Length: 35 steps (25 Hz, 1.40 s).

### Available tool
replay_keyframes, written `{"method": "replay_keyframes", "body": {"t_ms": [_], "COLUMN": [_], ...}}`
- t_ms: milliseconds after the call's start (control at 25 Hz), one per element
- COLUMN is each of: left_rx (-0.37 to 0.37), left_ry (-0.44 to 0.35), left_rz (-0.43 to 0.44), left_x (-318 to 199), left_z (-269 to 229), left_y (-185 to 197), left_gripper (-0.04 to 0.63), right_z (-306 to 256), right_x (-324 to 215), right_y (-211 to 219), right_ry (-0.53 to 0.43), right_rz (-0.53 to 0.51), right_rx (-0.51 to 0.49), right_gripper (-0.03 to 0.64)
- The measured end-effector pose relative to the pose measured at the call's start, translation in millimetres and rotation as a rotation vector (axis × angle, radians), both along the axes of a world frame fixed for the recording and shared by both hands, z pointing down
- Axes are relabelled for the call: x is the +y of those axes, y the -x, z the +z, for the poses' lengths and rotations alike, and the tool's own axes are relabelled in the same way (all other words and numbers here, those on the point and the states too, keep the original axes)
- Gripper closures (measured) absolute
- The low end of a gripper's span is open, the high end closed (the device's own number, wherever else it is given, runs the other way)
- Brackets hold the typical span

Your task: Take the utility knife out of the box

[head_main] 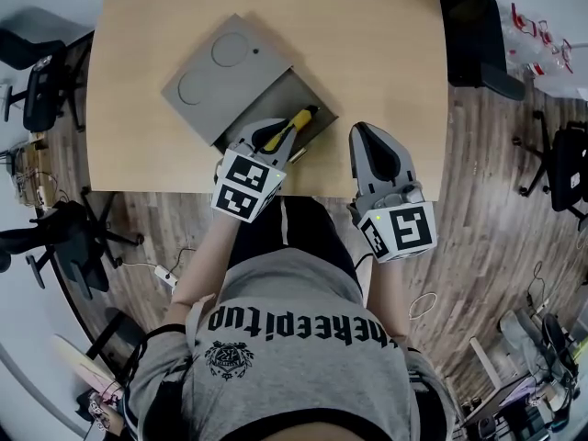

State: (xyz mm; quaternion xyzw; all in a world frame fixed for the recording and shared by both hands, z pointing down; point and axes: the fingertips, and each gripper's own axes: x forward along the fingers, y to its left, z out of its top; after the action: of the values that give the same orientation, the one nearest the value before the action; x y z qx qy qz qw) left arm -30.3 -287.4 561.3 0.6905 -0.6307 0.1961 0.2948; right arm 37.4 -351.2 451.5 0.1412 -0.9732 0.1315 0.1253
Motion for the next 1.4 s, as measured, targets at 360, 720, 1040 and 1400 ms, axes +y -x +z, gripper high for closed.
{"method": "replay_keyframes", "body": {"t_ms": [360,720,1040,1400], "left_rx": [0.022,0.009,-0.048,-0.045], "left_ry": [0.137,0.234,0.246,0.243], "left_rz": [0.045,0.086,0.077,0.044], "left_x": [-0.3,3.1,3.7,1.9], "left_z": [36.0,62.6,68.8,68.6], "left_y": [-4.2,-11.1,-7.7,-3.2], "left_gripper": [0.482,0.451,0.450,0.462], "right_z": [4.2,8.1,10.8,9.1], "right_x": [-6.1,-13.5,-17.6,-16.6], "right_y": [-3.3,-5.9,-4.8,-2.4], "right_ry": [0.010,0.021,0.028,0.027], "right_rz": [0.003,0.007,0.005,-0.002], "right_rx": [0.008,0.013,0.011,-0.001], "right_gripper": [0.611,0.611,0.611,0.611]}}
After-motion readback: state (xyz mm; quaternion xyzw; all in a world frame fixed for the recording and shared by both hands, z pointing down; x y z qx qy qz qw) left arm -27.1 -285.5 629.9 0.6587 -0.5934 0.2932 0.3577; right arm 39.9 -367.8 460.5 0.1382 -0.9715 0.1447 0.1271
